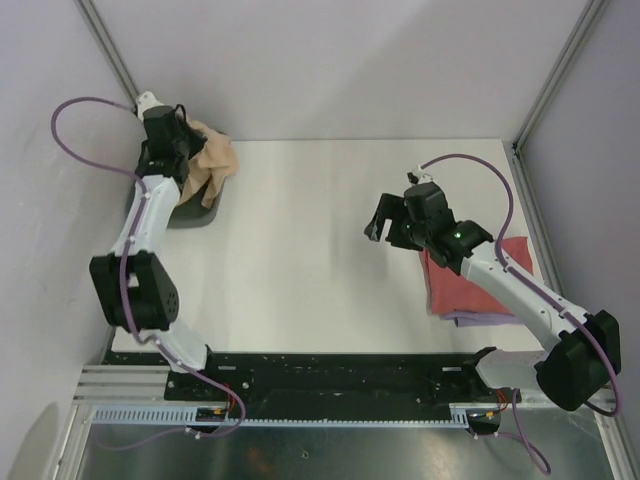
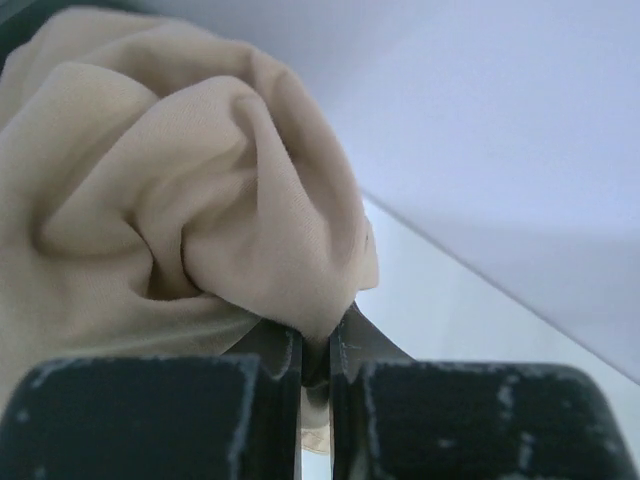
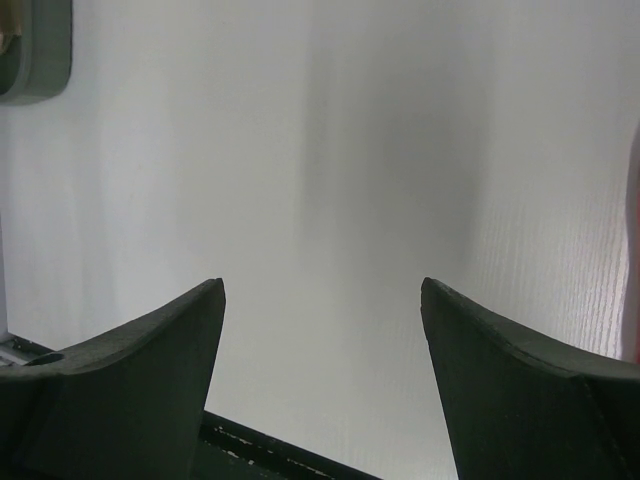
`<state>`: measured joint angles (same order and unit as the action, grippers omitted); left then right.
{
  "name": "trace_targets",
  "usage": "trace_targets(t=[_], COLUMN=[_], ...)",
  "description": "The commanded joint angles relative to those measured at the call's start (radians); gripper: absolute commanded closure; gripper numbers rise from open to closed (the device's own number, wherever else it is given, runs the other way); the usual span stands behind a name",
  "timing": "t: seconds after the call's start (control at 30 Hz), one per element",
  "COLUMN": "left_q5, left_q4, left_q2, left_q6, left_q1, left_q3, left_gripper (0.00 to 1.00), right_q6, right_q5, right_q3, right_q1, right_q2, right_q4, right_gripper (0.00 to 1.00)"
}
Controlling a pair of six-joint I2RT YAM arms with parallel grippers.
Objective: Fold and stack the t-shirts
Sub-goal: Grab crumpled tshirt from bin with the left arm, then move the tshirt to the center of the board
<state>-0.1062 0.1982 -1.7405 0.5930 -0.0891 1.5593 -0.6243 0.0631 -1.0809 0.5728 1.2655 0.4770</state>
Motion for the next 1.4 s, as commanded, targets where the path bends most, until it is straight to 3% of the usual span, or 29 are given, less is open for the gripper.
trace_targets(t=[0.0,0.2,0.43,0.63,0.83,0.87,1.0,1.07,1.17,1.27,1.37], left_q5=[0.052,0.137,0.191,0.208,0.236,0.247,0.323,0.329,0.254,0.162,0.076], left_q4=[-0.166,-0.216,-0.227,-0.227,-0.226,-0.222,-0.149,-0.111,-0.003,0.094,0.127], left_q2=[0.212,0.396,0.509,0.535,0.494,0.471,0.354,0.339,0.359,0.425,0.536], left_q6=[-0.03,-0.1,-0.134,-0.122,-0.03,-0.023,-0.026,-0.036,-0.074,-0.075,-0.024], left_q1=[0.063,0.2,0.37,0.488,0.502,0.5,0.477,0.466,0.454,0.441,0.44], left_q3=[-0.042,-0.006,0.026,-0.073,-0.29,-0.321,-0.351,-0.34,-0.305,-0.32,-0.453], left_gripper=[1.0,1.0,1.0,1.0,0.99,0.94,0.31,0.15,0.07,0.08,0.12], right_q6=[0.01,0.017,0.019,0.015,0.009,0.008,0.021,0.034,0.055,0.092,0.141], right_q5=[0.013,0.019,0.019,0.021,0.043,0.046,0.062,0.086,0.121,0.14,0.157], right_q3=[-0.008,-0.007,-0.009,-0.01,-0.008,-0.008,-0.008,-0.008,-0.008,-0.01,-0.01], right_q1=[0.002,-0.02,-0.054,-0.062,-0.057,-0.055,-0.029,-0.001,0.057,0.123,0.18], right_q2=[-0.049,-0.085,-0.113,-0.119,-0.095,-0.088,-0.046,-0.015,0.03,0.084,0.148], right_q4=[-0.026,-0.031,-0.031,-0.023,0.003,0.007,0.014,0.015,0.01,-0.026,-0.086], right_gripper=[0.17,0.16,0.16,0.16,0.16,0.16,0.16,0.16,0.17,0.17,0.19])
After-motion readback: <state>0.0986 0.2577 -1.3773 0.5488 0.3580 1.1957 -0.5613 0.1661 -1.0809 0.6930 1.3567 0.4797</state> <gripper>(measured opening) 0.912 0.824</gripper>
